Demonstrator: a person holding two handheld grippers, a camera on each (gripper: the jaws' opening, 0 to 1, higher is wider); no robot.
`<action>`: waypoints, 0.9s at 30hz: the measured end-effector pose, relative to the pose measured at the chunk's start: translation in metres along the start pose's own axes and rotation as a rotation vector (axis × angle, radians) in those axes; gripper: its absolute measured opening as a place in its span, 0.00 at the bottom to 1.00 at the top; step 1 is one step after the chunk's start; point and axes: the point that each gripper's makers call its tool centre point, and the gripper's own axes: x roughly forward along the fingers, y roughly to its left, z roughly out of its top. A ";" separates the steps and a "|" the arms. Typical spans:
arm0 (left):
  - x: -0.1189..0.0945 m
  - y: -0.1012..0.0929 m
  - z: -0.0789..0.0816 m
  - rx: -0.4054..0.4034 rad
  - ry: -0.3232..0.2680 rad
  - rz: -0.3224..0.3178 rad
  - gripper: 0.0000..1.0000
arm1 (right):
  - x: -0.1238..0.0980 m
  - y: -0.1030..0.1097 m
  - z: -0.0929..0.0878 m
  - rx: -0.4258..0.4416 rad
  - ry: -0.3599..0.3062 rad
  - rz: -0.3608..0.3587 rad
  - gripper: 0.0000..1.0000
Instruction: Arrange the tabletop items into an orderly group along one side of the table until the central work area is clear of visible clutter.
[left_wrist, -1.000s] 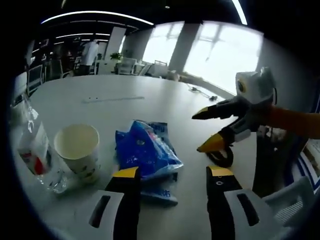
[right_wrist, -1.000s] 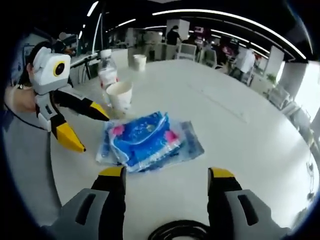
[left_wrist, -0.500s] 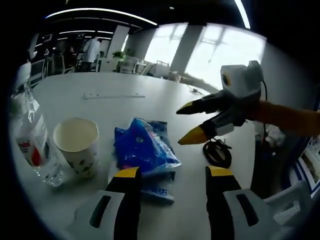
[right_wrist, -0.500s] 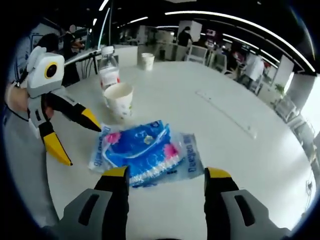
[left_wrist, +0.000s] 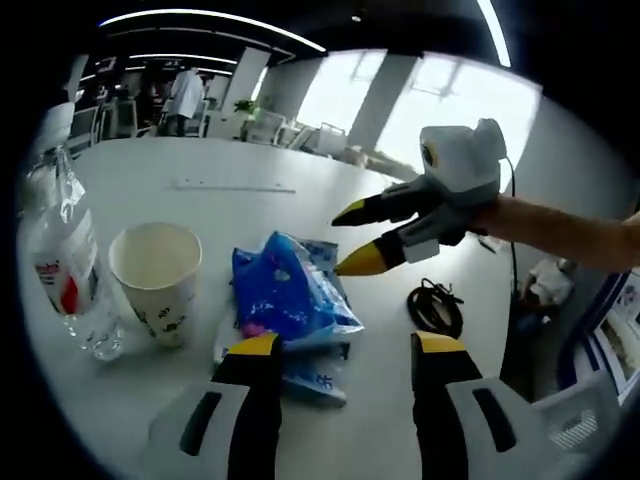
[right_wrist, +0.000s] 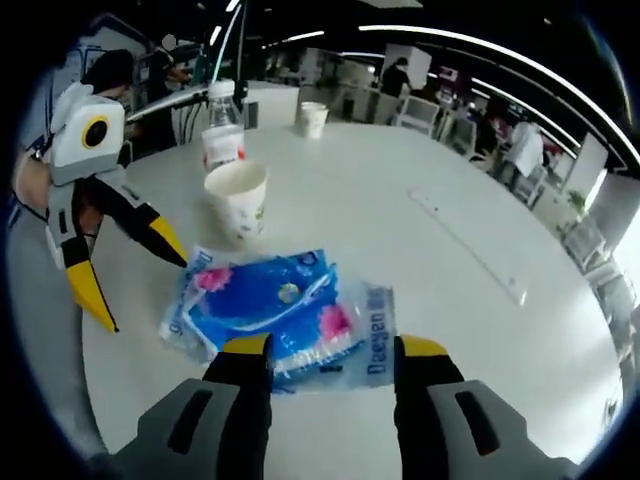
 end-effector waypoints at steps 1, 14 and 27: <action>0.000 0.000 0.000 -0.005 0.000 -0.001 0.49 | 0.001 0.000 0.001 -0.004 -0.005 0.003 0.41; 0.001 0.008 -0.004 -0.049 -0.023 -0.015 0.46 | 0.027 -0.012 0.003 -0.053 0.004 0.032 0.27; -0.001 0.008 0.003 -0.039 -0.071 -0.050 0.47 | 0.046 -0.017 0.004 -0.071 0.007 0.063 0.18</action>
